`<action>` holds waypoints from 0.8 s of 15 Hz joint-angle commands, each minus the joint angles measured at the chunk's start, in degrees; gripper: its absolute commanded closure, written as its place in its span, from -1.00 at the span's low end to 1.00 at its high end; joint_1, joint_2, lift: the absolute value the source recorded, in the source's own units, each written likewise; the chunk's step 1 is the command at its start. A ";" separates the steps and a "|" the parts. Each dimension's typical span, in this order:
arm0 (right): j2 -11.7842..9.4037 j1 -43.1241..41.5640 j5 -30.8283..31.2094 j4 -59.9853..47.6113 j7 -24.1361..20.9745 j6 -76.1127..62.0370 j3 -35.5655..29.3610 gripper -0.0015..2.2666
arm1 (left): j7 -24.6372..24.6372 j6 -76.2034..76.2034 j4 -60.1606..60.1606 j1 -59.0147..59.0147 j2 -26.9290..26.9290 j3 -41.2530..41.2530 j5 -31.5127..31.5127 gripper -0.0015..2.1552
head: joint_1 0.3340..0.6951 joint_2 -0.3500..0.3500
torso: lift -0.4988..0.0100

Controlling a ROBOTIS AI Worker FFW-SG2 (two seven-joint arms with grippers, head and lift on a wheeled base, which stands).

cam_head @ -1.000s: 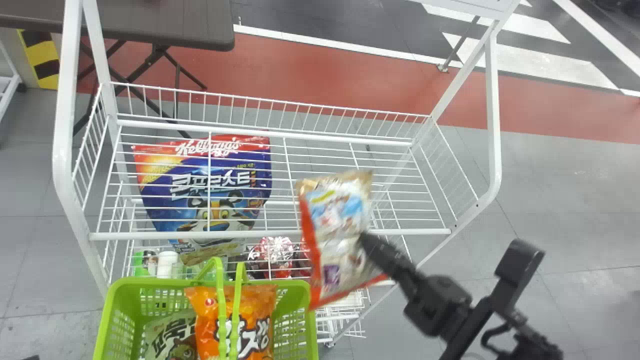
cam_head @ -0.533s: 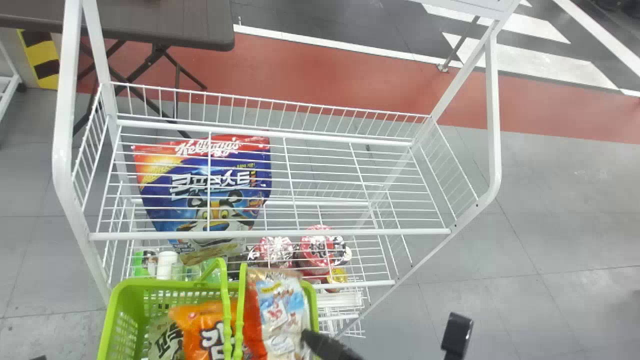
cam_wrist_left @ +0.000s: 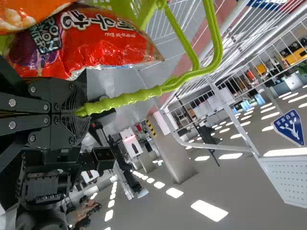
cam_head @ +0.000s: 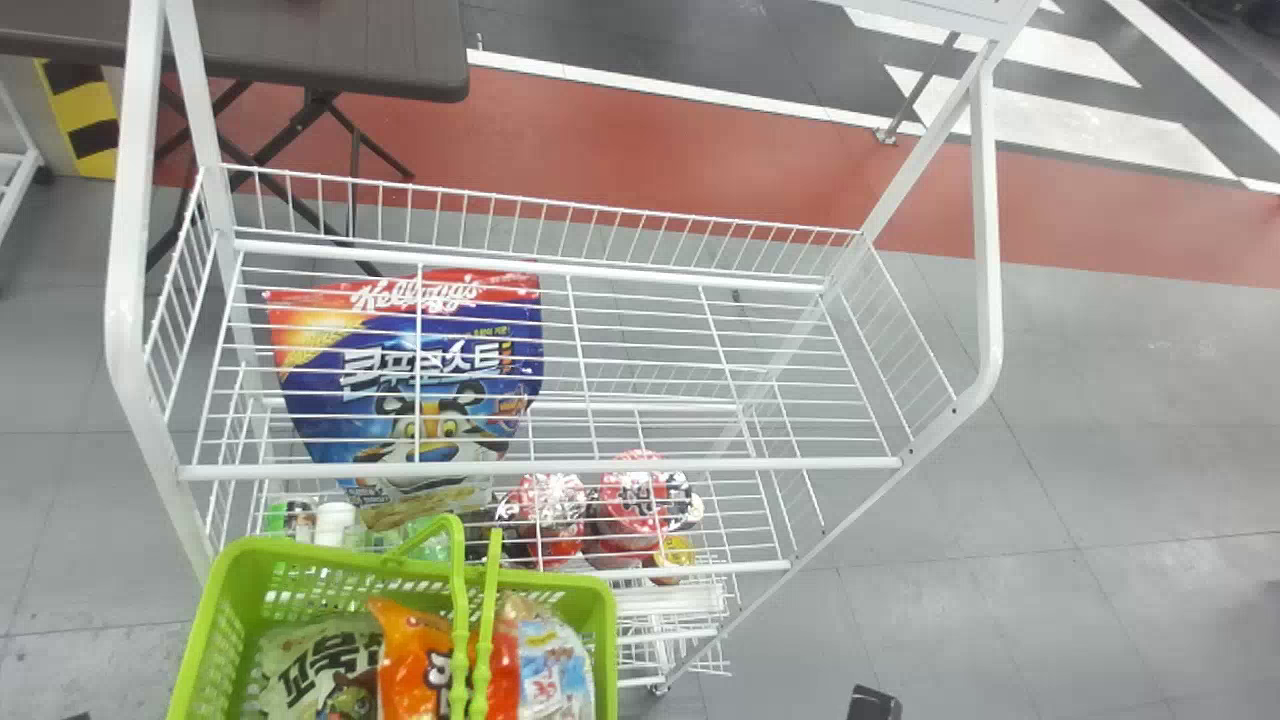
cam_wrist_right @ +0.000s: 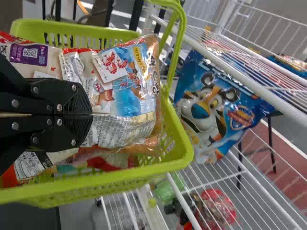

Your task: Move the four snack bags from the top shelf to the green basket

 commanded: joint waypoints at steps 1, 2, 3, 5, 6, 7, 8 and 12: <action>0.05 -0.01 0.37 0.00 -1.83 -4.01 -0.35 0.30 | 0.00 -0.38 0.00 -0.06 0.00 -0.19 0.00 0.65 | 1.00 -1.00 | 0.96; 0.05 -0.10 0.63 -0.09 -2.09 -5.94 -0.44 -0.55 | 0.00 -0.38 0.00 0.02 0.00 -0.19 0.00 0.65 | 1.00 -1.00 | 0.96; 0.05 0.08 0.72 -0.97 -2.27 -7.00 -0.53 -1.00 | 0.00 -0.38 -0.08 0.02 0.00 -0.19 0.00 0.65 | 1.00 -1.00 | 0.96; 0.05 0.87 2.04 -4.13 -2.97 -9.81 0.09 -0.99 | 0.17 -0.38 -0.17 0.11 0.00 -0.19 0.00 0.65 | 1.00 -1.00 | 0.96; 0.05 1.04 3.01 -5.36 -3.06 -10.34 0.71 -0.96 | 0.35 -0.38 -0.26 0.11 0.00 -0.19 0.00 0.65 | 1.00 -1.00 | 0.96; 0.05 1.57 4.59 -6.42 -3.41 -14.91 1.85 -0.95 | 0.35 -0.38 -0.44 0.29 0.00 -0.19 0.00 0.65 | 1.00 -1.00 | 0.96; 0.05 2.10 6.52 -7.12 -3.32 -20.36 3.17 -0.95 | 0.35 -0.38 -0.52 0.29 0.00 -0.19 0.00 0.65 | 1.00 -1.00 | 0.96; -0.18 6.05 19.00 -12.04 -10.97 -47.43 11.60 -0.94 | 0.52 -0.38 -0.70 0.29 0.09 -0.28 0.00 0.65 | 1.00 -1.00 | 0.96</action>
